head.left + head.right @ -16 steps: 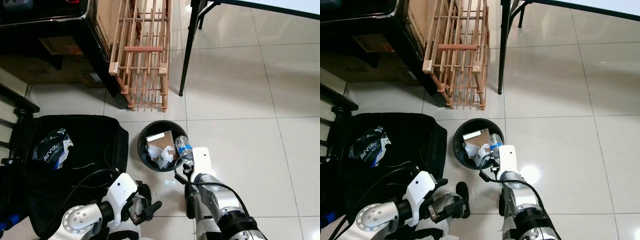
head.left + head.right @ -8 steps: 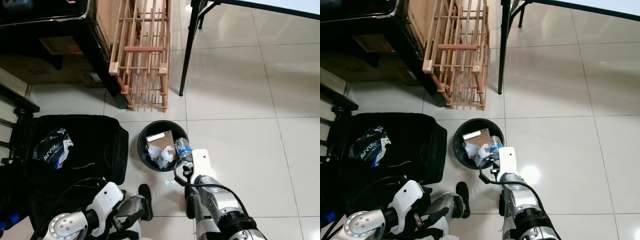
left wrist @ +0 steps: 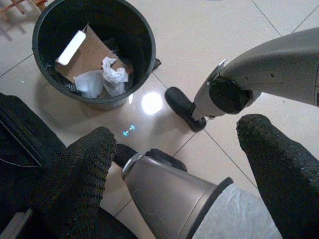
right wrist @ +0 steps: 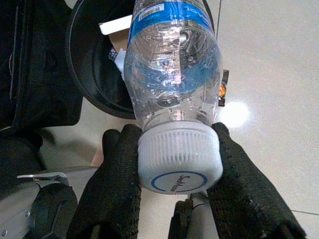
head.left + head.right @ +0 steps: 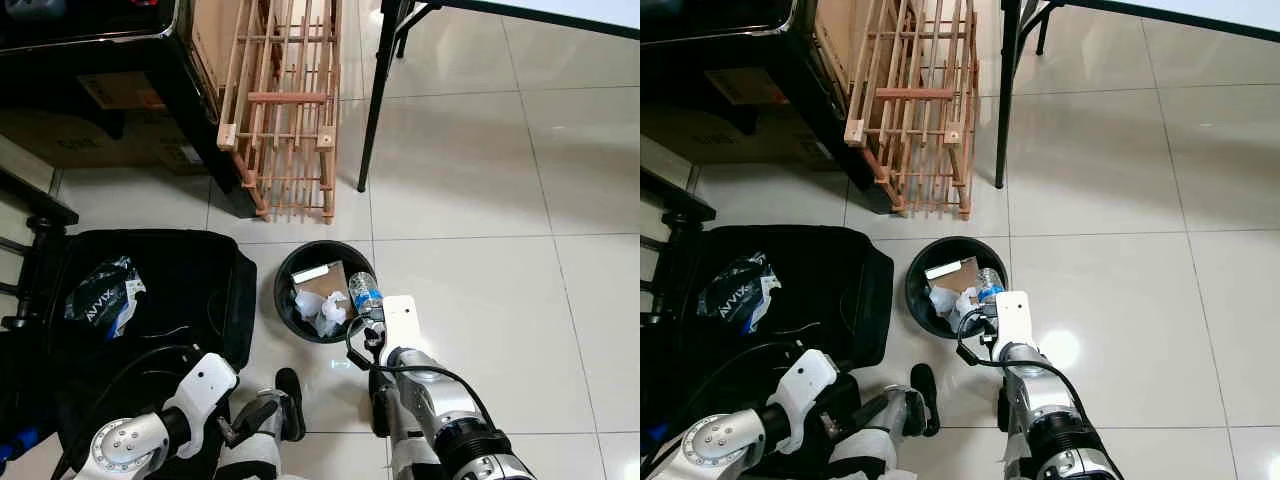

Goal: Picking trash to rubbish bin

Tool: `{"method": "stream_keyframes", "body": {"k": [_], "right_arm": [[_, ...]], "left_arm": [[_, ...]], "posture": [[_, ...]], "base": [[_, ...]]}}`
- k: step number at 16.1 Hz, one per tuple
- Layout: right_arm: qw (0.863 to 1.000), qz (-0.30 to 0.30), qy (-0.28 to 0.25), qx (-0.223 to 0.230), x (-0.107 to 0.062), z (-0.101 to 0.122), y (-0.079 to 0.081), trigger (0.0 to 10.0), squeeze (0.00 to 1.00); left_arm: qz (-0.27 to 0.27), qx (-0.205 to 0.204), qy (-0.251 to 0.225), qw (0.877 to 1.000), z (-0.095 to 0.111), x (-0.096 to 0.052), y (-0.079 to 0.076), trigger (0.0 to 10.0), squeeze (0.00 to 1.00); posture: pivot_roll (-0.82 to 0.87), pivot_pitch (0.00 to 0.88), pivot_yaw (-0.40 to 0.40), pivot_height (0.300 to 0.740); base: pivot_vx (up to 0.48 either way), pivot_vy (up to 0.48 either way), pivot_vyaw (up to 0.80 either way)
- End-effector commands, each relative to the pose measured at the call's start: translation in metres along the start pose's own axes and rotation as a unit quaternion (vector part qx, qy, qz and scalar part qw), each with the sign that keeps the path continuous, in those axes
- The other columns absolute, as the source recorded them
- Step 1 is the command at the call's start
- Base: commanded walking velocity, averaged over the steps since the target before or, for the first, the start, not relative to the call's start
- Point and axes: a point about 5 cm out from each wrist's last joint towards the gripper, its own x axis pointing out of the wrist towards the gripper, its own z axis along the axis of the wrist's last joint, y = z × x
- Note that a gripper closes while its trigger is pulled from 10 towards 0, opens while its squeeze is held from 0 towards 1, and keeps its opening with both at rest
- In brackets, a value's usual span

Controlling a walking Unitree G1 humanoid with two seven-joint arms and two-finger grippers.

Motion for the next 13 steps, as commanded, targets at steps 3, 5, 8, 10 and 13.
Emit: {"method": "stream_keyframes", "body": {"k": [3,5,8,10,13], "right_arm": [[1.0,0.006,0.026,0.003,-0.0006,-0.0168,0.0054,10.0,0.0],[1.0,0.013,0.028,0.006,0.0002,-0.0173,0.0086,10.0,0.0],[0.999,0.02,0.027,0.012,0.0014,-0.0178,0.0112,10.0,0.97],[0.999,0.021,0.022,0.013,0.0018,-0.0156,0.0114,10.0,1.0],[1.0,0.016,0.014,0.008,0.0026,-0.0129,0.0095,10.0,1.0]], "left_arm": [[-0.001,-0.013,0.018,1.0,-0.0125,-0.0034,-0.0044,10.0,0.0],[0.001,-0.011,0.018,1.0,-0.0125,-0.003,-0.0039,10.0,0.0],[0.003,-0.01,0.017,1.0,-0.012,-0.0025,-0.0037,10.0,0.0],[0.003,-0.01,0.017,1.0,-0.0121,-0.0022,-0.0041,10.0,0.0],[0.002,-0.01,0.02,1.0,-0.0152,-0.0017,-0.0063,10.0,0.0]], "posture": [[0.09,0.442,0.07,0.74],[0.1,0.442,0.072,0.74],[0.1,0.443,0.072,0.74],[0.1,0.443,0.072,0.74],[0.1,0.441,0.071,0.74]], "base": [[0.0,0.0,0.0],[0.0,0.0,0.0],[0.0,0.0,0.0],[0.0,0.0,0.0],[0.0,0.0,0.0]]}}
